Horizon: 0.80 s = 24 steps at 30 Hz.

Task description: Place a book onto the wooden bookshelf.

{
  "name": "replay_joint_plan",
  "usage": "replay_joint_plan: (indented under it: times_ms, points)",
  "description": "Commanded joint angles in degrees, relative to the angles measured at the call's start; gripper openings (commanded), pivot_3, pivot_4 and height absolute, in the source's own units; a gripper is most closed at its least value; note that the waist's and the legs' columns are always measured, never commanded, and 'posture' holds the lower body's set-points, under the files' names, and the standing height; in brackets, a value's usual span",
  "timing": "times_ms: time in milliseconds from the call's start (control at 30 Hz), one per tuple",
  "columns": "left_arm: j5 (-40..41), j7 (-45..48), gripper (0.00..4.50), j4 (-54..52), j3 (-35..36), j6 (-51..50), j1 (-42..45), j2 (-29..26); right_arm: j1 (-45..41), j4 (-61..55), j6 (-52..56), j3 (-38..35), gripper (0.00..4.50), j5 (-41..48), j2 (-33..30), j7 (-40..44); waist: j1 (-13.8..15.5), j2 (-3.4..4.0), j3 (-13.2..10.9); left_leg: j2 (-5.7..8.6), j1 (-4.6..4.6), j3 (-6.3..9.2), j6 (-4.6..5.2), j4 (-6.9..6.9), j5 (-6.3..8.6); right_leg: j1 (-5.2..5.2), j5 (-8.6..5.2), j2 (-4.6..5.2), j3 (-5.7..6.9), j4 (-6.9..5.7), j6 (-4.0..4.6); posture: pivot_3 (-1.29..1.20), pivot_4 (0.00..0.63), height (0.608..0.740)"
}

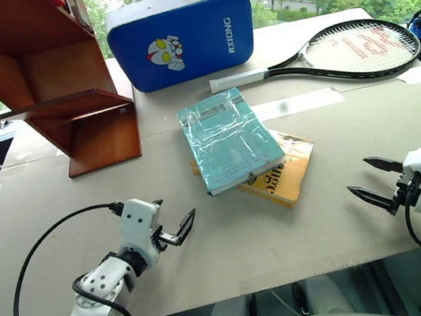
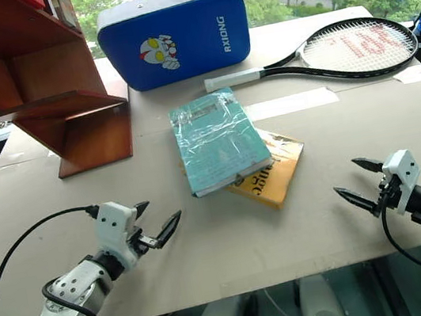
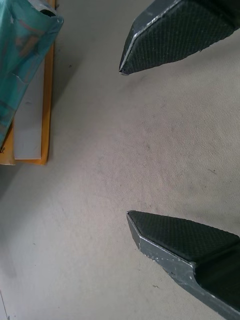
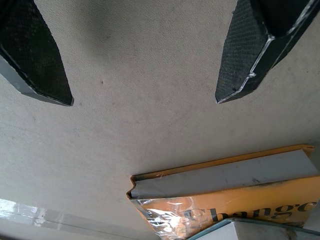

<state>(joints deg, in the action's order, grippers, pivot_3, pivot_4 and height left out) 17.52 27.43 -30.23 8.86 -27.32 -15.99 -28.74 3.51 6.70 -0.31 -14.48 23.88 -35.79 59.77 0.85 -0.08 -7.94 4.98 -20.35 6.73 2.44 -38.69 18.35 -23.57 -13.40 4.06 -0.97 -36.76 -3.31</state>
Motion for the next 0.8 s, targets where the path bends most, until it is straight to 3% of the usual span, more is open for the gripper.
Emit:
replay_joint_plan:
  times_ms: [33, 800]
  points:
    - [0.7, 2.1, 4.47, 0.3, 0.6, 2.5, 0.0, -0.4, -0.9, -1.5, -0.5, -1.0, 4.5, 0.4, -1.1, 0.0, 0.0, 0.0, 0.0, 0.0, 0.0, 0.0, 0.0, 0.0, 0.0, 0.0, 0.0, 0.0, 0.0, 0.0, 0.0, 0.0, 0.15, 0.74]
    - [1.4, 5.9, 4.47, 1.1, 1.4, 5.7, -0.7, -0.6, -6.6, 2.0, -0.3, -0.1, 4.5, -0.4, -0.9, -0.7, -0.1, 0.01, 0.0, 0.0, -0.01, 0.01, 0.0, 0.02, 0.0, -0.01, 0.0, 0.0, 0.01, 0.03, 0.0, 0.0, 0.15, 0.74]
